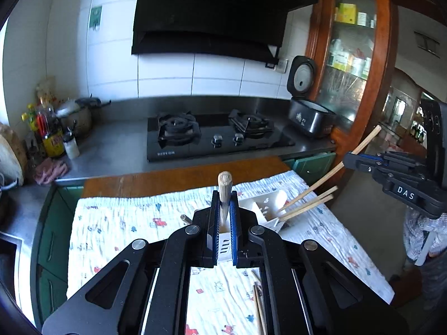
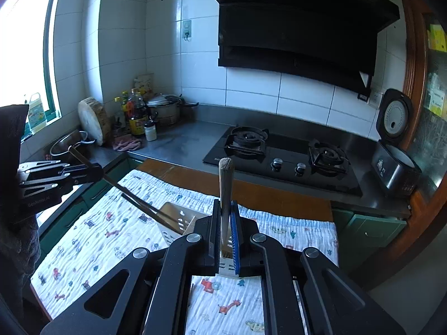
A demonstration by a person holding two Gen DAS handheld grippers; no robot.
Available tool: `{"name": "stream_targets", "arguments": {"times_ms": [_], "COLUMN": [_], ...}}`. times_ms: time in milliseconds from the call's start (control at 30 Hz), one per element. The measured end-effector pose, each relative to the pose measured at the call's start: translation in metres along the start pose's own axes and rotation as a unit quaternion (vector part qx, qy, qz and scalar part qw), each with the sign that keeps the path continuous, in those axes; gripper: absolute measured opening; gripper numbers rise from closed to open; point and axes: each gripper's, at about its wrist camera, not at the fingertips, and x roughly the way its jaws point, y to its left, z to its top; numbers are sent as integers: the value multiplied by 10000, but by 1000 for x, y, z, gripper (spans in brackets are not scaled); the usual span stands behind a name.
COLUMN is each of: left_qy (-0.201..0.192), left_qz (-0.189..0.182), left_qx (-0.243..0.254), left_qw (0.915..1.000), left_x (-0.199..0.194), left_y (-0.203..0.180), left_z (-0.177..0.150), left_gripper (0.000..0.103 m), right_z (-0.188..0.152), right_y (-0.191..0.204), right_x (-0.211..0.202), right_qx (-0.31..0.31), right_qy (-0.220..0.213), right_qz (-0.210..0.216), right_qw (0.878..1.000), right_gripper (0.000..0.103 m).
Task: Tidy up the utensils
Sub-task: 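Lower the left gripper's chopstick into the holder and open while the right gripper releases its own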
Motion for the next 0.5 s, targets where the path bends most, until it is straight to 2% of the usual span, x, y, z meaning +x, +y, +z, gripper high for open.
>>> {"name": "stream_targets", "arguments": {"times_ms": [133, 500], "left_qy": [196, 614], "left_qz": [-29, 20], "left_qx": [-139, -202], "left_qw": [9997, 9979], "left_x": [21, 59], "left_y": [10, 15], "left_z": [-5, -19], "left_gripper": [5, 6], "right_z": [-5, -26], "right_y": [-8, -15], "right_x": [21, 65], "right_qx": [34, 62], "right_qy": [153, 612], "right_qz": [-120, -111], "right_qw": [9998, 9980], "right_gripper": [7, 7]}}
